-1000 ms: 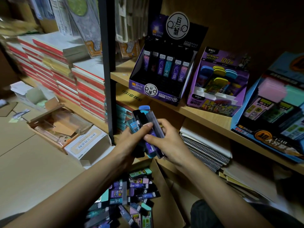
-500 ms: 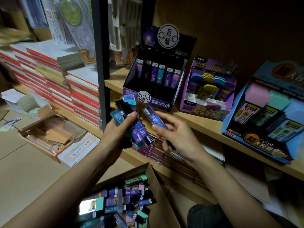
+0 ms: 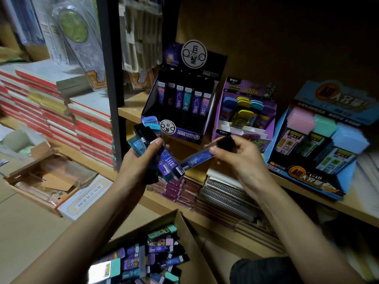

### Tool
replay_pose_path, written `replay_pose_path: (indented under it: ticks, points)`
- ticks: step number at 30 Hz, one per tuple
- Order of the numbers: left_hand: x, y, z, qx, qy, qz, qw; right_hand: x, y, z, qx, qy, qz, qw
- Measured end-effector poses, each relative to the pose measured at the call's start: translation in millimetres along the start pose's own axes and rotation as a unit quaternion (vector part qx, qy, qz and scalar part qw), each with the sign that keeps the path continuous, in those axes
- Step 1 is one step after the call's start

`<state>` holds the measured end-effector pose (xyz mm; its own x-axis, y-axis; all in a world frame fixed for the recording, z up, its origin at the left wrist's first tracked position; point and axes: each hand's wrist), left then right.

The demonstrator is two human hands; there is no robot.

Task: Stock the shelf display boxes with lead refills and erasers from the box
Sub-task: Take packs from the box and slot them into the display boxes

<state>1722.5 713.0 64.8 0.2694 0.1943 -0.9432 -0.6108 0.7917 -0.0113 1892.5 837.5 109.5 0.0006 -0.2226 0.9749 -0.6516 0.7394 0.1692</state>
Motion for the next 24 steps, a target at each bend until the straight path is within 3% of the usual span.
replay_pose_path:
  ticks: [4,9,13,24]
  points:
    - [1.5,-0.5,13.0,0.014,-0.007,0.000,1.000,20.6,5.3,-38.6,-0.026,0.022,-0.012,0.999]
    - [4.5,1.6,25.3,0.030,-0.004,0.009,1.000,37.0,1.2,-85.5,-0.097,-0.116,-0.040,0.988]
    - [4.3,3.7,31.7,0.029,0.003,0.016,0.999,42.7,2.6,-95.5,-0.160,-0.152,-0.081,0.972]
    - [-7.4,11.7,-20.0,-0.033,0.028,0.044,0.998,74.9,118.5,10.2,-0.079,-0.204,-0.137,0.966]
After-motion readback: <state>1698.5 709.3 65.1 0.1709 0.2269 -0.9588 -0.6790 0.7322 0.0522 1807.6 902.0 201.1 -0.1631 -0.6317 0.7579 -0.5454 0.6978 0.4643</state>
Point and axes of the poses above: each hand's wrist, its own y-axis towards the middle knuckle, its own z-axis out of the palm, x = y × z, and after that the axes turned 1 degree about x, right-handed
